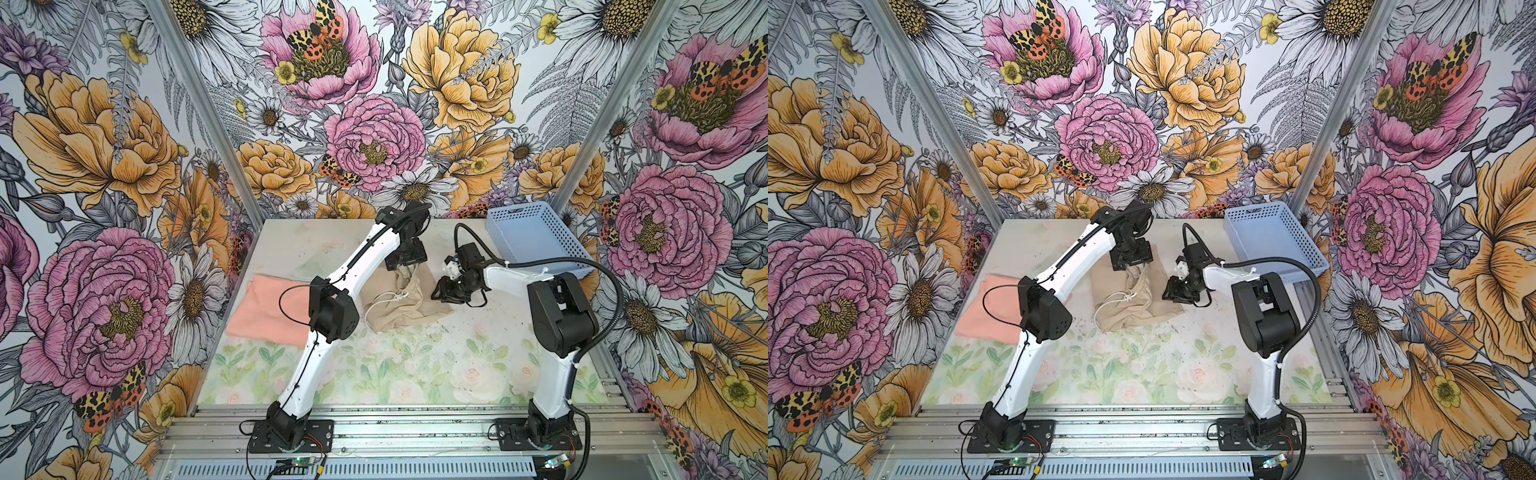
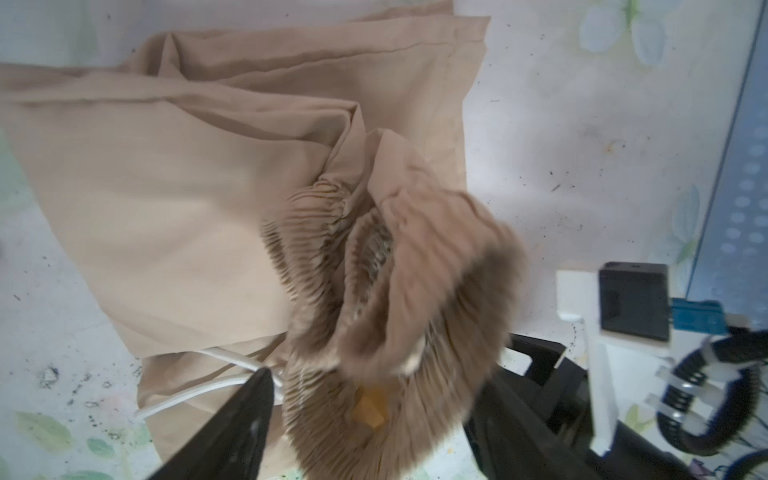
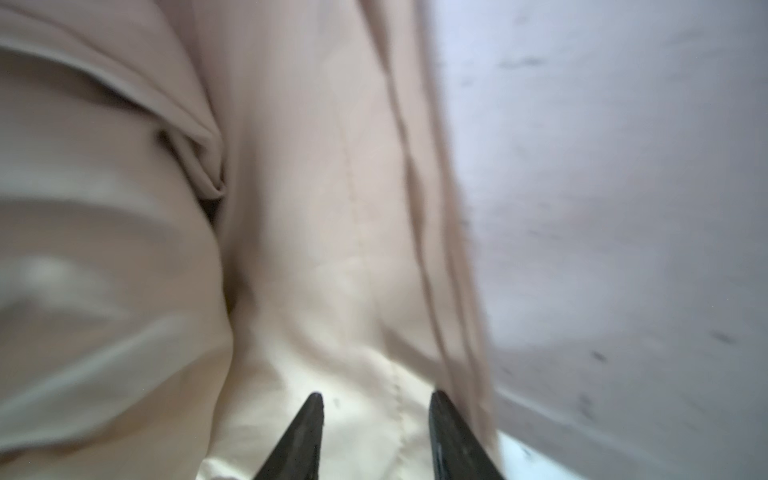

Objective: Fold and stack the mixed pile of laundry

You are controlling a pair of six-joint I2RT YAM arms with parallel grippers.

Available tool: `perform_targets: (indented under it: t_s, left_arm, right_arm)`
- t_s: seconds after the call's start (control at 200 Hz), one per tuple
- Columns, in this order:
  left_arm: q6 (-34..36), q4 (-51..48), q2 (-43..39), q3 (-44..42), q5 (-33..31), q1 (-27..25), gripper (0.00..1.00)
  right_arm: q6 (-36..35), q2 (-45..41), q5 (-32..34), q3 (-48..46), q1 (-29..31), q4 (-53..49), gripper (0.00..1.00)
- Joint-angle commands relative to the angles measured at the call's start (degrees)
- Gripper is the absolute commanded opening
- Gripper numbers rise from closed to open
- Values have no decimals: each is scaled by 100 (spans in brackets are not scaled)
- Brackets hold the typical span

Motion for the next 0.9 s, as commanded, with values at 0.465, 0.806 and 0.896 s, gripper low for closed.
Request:
perform_targets:
  t_s: [0.465,0.806,0.896]
  left_arm:
    - [-92,2148,-2684,-4116,-284,562,99]
    - [5,3020,-2923,-5371,-100,807,99]
    - [74,3082,-2923,-5494,-119,886,99]
  right_arm:
    - [21,-527,739,924,510,-274,47]
    - [5,733,633,2026,543,-318,43]
    - [90,953,349,2187,542,-288,40]
